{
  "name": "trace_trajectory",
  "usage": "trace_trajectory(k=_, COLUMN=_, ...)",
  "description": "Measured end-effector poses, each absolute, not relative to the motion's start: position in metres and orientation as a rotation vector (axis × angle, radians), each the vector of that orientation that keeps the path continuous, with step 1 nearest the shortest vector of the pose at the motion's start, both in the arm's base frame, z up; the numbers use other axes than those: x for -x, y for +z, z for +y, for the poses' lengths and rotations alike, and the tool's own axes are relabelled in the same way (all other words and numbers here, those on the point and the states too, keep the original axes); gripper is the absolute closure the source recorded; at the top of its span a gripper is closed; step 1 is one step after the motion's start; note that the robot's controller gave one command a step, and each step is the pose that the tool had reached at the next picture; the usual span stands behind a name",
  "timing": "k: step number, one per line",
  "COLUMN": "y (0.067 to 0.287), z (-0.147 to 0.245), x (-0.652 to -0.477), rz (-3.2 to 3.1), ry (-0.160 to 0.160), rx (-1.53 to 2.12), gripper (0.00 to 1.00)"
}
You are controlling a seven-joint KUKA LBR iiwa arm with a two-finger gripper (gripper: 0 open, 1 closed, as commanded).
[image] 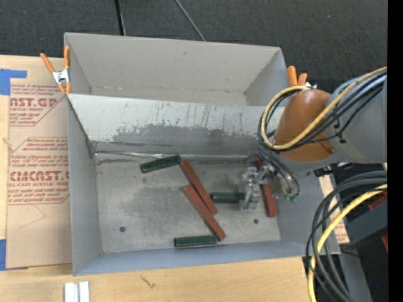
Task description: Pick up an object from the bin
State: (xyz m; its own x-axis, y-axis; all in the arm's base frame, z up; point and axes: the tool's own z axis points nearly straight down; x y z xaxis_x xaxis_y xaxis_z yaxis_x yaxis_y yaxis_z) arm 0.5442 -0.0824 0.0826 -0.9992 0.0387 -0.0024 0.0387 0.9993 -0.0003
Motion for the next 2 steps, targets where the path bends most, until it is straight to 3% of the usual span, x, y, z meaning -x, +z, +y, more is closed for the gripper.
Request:
trace_trajectory(k=1, y=0.177, z=-0.086, x=-0.543, rz=3.143, ry=0.0, rx=0.017, gripper=0.0)
trace_trajectory(k=2, y=0.245, z=-0.089, x=-0.544, rz=3.141, ry=0.0, rx=0.073, gripper=0.0)
